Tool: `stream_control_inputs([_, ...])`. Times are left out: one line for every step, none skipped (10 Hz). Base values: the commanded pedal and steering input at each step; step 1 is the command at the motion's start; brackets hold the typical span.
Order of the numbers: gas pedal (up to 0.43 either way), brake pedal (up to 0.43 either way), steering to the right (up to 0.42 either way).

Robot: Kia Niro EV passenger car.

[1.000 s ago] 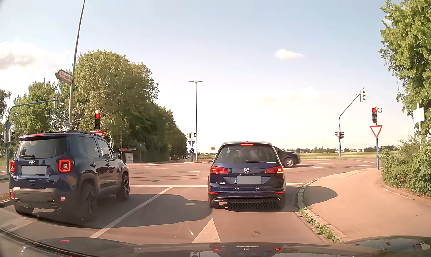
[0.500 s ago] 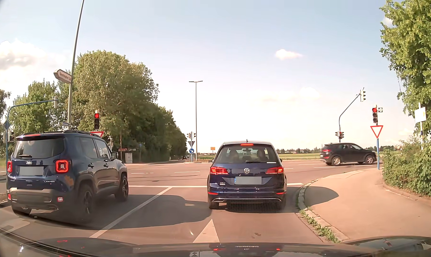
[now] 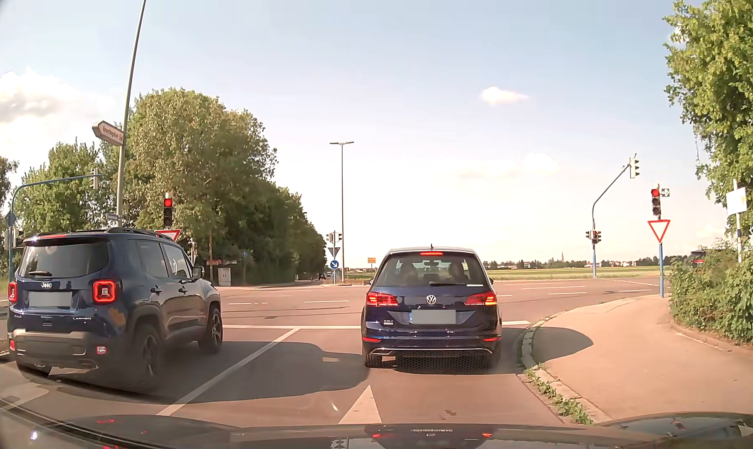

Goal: Follow the waypoints while adhering to traffic rules and regulations

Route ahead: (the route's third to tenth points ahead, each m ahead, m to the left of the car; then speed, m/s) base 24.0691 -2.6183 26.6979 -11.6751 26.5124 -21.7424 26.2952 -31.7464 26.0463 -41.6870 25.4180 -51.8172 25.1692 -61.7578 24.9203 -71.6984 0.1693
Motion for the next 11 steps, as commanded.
stream_control_inputs([0.0,0.018,0.02])
stream_control_inputs([0.0,0.018,0.02])
stream_control_inputs([0.0,0.018,0.02])
stream_control_inputs([0.0,0.018,0.02])
stream_control_inputs([0.0,0.018,0.02])
stream_control_inputs([0.0,0.018,0.019])
stream_control_inputs([0.0,0.018,0.019])
stream_control_inputs([0.0,0.018,0.019])
stream_control_inputs([0.0,0.03,0.02])
stream_control_inputs([0.0,0.055,0.019])
stream_control_inputs([0.0,0.079,0.019])
